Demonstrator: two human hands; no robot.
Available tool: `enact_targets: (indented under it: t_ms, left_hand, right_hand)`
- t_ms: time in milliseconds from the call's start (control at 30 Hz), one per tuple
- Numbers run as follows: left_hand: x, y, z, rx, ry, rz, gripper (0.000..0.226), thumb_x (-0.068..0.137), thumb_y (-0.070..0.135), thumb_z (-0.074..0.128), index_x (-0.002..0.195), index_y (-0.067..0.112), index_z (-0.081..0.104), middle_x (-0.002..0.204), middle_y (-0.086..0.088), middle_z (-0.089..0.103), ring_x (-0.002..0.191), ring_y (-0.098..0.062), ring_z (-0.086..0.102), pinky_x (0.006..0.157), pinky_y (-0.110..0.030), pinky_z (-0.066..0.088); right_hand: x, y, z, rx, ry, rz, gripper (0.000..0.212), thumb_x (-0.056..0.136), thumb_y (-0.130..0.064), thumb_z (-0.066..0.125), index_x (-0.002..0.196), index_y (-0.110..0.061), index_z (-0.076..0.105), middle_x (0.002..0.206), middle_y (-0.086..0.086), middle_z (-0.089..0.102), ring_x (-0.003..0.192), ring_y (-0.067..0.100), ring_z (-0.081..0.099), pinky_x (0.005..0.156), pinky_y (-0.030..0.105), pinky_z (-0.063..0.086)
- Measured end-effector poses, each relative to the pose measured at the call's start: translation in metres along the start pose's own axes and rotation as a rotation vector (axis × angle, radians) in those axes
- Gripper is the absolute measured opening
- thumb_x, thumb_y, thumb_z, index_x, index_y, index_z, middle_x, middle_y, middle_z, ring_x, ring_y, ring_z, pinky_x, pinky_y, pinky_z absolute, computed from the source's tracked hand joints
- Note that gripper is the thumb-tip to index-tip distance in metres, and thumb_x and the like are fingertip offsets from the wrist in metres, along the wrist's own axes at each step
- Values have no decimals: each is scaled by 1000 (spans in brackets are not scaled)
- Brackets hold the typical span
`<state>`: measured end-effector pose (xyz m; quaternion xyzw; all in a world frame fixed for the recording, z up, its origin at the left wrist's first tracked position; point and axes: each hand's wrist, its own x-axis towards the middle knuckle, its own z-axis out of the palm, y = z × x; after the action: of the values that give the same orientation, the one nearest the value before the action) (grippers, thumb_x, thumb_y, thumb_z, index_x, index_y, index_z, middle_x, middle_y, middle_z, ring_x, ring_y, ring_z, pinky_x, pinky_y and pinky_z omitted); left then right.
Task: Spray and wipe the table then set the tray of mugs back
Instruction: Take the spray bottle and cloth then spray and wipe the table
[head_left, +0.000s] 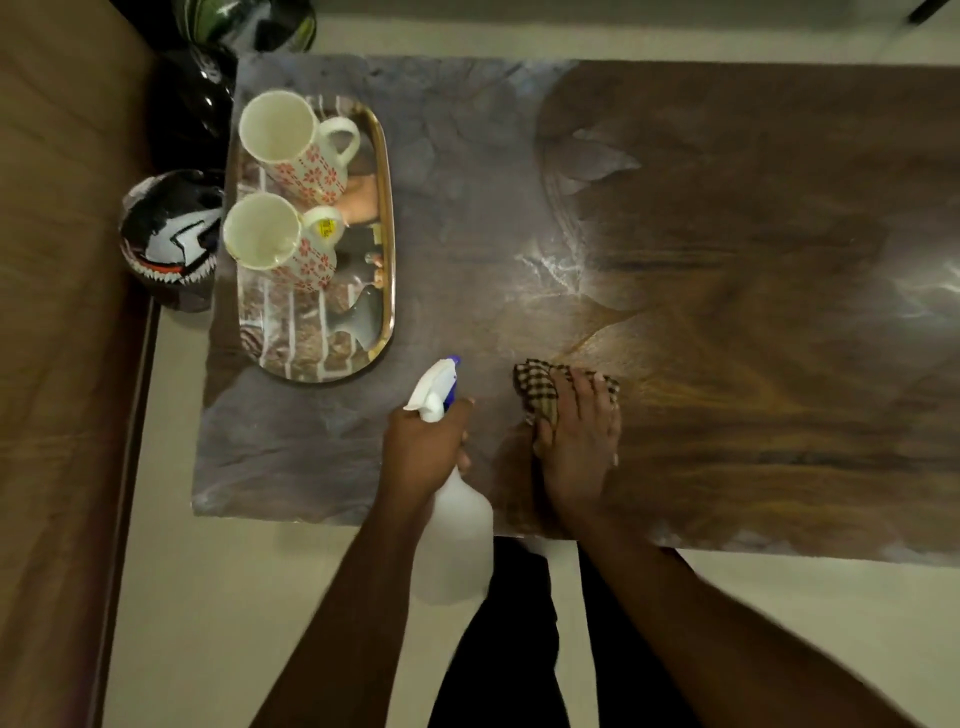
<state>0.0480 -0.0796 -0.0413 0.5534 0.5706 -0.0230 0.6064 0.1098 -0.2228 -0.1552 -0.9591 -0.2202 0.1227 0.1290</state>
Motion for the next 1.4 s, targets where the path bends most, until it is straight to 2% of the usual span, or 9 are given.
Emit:
enact_targets:
  t_ms: [100, 233, 333, 467, 700, 967, 1100, 1200, 1400]
  left_hand:
    - [-6, 16, -5, -1, -89, 55, 41, 89, 20, 68, 129, 27, 60, 79, -9, 72, 59, -28, 66, 55, -37, 54]
    - [4, 31, -6, 126, -147, 42, 8, 85, 29, 70, 93, 32, 68, 59, 8, 68, 52, -18, 60, 54, -36, 50]
    - [18, 37, -2, 169, -76, 35, 17, 81, 27, 66, 68, 35, 59, 55, -8, 63, 40, -17, 53, 55, -33, 48]
    - [42, 59, 18, 188, -116, 36, 21, 84, 35, 70, 68, 33, 57, 65, -15, 68, 41, -15, 55, 55, -29, 49]
    - [77, 96, 29, 194, -34, 85, 16, 87, 28, 69, 82, 34, 56, 67, 3, 63, 46, 0, 58, 48, -13, 45]
    - [96, 113, 27, 205, -113, -15, 15, 89, 23, 67, 75, 17, 67, 69, -15, 70, 40, -10, 56, 47, -21, 47]
    - [103, 126, 39, 223, -62, 81, 15, 88, 22, 67, 102, 20, 63, 79, 17, 60, 61, 21, 57, 55, 3, 39]
    - [106, 147, 42, 236, -122, 57, 9, 89, 23, 66, 86, 27, 60, 73, 19, 57, 53, 22, 55, 50, 3, 37]
    - [126, 171, 50, 242, -28, 121, 8, 87, 25, 67, 86, 28, 61, 71, -7, 67, 41, -4, 55, 44, -16, 46]
  right_hand:
    - [-24, -31, 14, 24, -107, -326, 51, 88, -31, 46, 137, -23, 42, 144, 3, 44, 140, 21, 24, 111, 47, 21]
    - [-2, 31, -9, -110, -207, -925, 52, 88, -39, 44, 139, -29, 40, 148, -4, 38, 139, 17, 27, 112, 42, 22]
    - [48, 59, -28, -48, -100, -508, 53, 86, -33, 46, 137, -27, 37, 143, 4, 45, 135, 22, 30, 104, 50, 37]
    - [103, -1, -14, 24, 58, -101, 57, 85, -33, 45, 141, -21, 37, 146, 6, 41, 139, 25, 25, 112, 47, 20]
    - [89, 7, -13, -9, -325, -891, 48, 88, -35, 42, 136, -32, 45, 146, -5, 42, 135, 21, 37, 106, 54, 36]
    - [189, -16, -24, 13, -69, -302, 53, 85, -33, 46, 137, -21, 43, 147, 3, 39, 141, 22, 21, 114, 47, 14]
    - [192, -39, -11, -8, -80, -783, 45, 79, -29, 63, 123, -17, 57, 134, 7, 54, 131, 27, 34, 111, 48, 21]
    - [205, -10, -31, -7, -185, -1030, 57, 71, -27, 73, 125, -20, 57, 135, 5, 53, 129, 27, 42, 106, 49, 33]
    - [279, -37, -41, 54, -48, -402, 49, 87, -30, 45, 135, -19, 46, 144, 3, 43, 138, 24, 28, 112, 46, 20]
